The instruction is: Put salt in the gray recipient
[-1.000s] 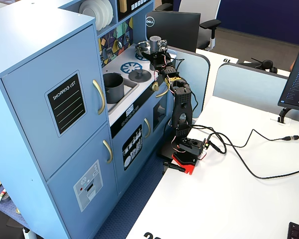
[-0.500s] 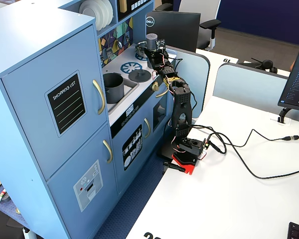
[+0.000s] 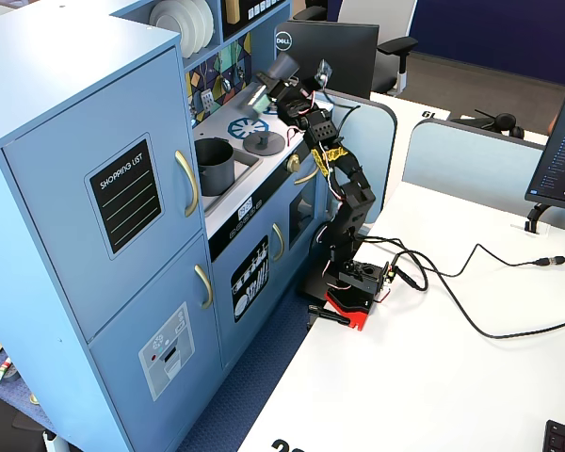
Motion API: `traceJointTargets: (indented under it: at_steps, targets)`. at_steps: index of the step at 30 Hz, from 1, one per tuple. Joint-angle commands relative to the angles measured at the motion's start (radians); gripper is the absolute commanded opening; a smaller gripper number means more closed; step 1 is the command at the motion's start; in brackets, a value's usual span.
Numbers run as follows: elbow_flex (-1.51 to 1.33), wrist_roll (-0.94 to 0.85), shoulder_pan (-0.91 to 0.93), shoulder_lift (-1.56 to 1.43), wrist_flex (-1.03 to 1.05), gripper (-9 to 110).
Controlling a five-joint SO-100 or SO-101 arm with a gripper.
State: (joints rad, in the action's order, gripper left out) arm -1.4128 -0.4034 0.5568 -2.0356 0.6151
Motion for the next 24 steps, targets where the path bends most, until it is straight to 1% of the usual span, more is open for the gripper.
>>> traceJointTargets:
  at_steps: [1,4,6,9,12,16,20,24]
  targets:
    - [0.028,0.607,-0.308,-0.201,0.115,0]
    - [0.031,0.831,-0.528,-0.227,0.15,0]
    - [0.046,0.954,-0.621,-0.219,0.147,0]
    - [0.077,1.152,-0.699,-0.183,0.147,0]
    - [0.083,1.289,-0.739,-0.152,0.114,0]
    - [0.107,1.388,-0.758,-0.109,0.066,0]
    - [0.146,1.413,-0.753,-0.063,0.02,0]
    - [0.127,1.462,-0.68,-0.029,0.043,0]
